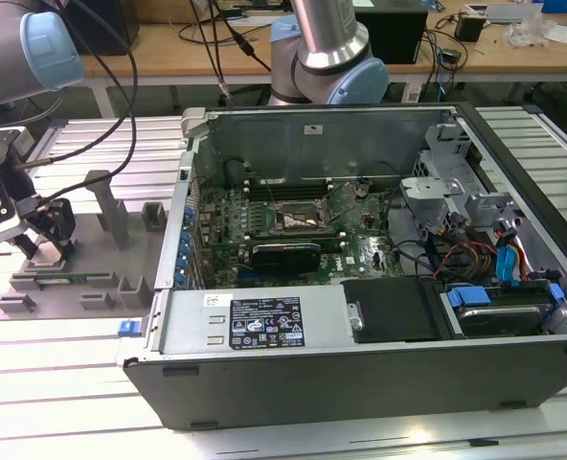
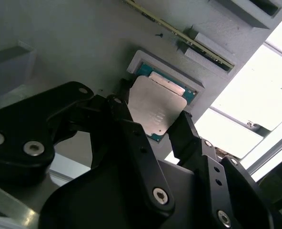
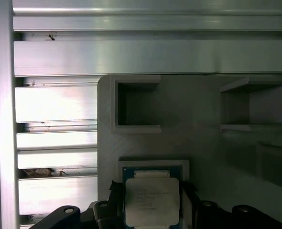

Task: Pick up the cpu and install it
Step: 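Pick up the cpu and move it towards the insertion slot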

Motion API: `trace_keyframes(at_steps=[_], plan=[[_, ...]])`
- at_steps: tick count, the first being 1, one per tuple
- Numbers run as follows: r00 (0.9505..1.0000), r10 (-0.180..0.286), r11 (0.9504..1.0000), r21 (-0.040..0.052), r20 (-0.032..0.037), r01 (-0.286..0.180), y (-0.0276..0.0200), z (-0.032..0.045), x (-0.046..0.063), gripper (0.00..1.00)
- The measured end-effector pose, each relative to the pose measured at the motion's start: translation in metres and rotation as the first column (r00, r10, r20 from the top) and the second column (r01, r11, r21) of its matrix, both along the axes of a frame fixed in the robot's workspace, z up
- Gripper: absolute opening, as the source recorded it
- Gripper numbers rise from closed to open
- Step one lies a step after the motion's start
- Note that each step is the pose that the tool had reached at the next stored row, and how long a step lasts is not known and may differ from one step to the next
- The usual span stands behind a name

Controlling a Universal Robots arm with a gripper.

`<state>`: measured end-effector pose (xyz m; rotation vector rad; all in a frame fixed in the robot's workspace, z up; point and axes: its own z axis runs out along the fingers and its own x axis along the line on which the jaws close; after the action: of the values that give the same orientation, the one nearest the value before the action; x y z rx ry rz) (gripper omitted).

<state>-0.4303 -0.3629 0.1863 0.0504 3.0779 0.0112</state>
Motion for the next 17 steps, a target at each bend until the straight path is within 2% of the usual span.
trace_keyframes(at_steps=[5, 7, 10, 17], plan=[[1.0, 0.0, 1.0, 0.0001, 0.0001, 0.0, 0.0, -0.0002, 0.0, 0.59], [1.0, 0.0, 1.0, 0.0, 0.0001, 0.0, 0.0, -0.0002, 0.0, 0.55], [1.0, 0.0, 1.0, 0.0002, 0.0004, 0.0, 0.0, 0.0002, 0.0, 0.55], [1.0, 0.0, 1.0, 0.0001, 0.0001, 0.0, 0.0, 0.0162, 0.0, 0.55]])
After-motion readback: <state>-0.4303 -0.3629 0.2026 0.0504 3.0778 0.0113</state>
